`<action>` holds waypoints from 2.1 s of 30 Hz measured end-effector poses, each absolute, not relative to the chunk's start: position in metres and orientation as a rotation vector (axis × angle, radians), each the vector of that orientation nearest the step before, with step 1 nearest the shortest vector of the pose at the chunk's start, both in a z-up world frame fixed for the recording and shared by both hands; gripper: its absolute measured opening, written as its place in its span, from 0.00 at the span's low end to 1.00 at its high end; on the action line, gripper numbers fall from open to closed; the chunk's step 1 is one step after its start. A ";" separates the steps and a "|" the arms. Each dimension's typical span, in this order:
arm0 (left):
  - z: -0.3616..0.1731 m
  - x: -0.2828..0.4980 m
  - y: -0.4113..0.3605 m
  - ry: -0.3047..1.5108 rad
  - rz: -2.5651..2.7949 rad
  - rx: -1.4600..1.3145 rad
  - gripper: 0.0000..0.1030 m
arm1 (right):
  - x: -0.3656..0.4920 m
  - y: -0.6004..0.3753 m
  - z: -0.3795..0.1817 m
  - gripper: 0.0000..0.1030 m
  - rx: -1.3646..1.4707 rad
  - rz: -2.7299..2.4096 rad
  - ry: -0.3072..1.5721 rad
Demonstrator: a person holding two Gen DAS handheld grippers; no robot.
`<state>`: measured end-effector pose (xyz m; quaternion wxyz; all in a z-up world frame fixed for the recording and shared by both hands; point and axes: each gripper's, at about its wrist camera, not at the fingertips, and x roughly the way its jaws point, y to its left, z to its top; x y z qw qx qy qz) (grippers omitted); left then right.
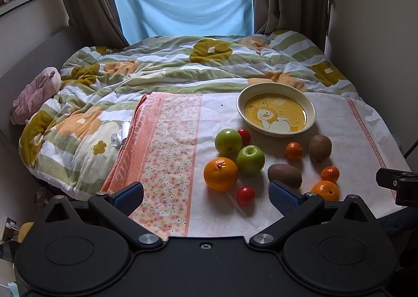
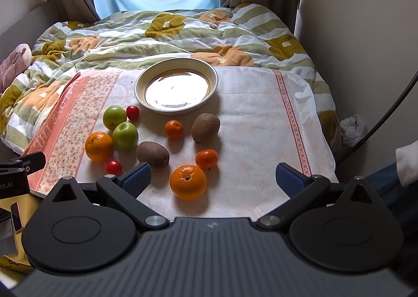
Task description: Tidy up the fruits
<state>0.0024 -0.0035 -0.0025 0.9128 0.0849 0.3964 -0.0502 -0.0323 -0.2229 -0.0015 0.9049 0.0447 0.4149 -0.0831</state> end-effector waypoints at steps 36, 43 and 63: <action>-0.002 -0.007 -0.009 0.809 -0.104 0.169 1.00 | -0.034 -0.222 0.003 1.00 0.096 -0.140 0.843; -0.003 -0.007 -0.008 0.810 -0.103 0.160 1.00 | -0.034 -0.221 0.003 1.00 0.096 -0.141 0.843; 0.000 0.003 -0.010 0.811 -0.114 0.160 1.00 | -0.031 -0.222 0.005 1.00 0.098 -0.144 0.841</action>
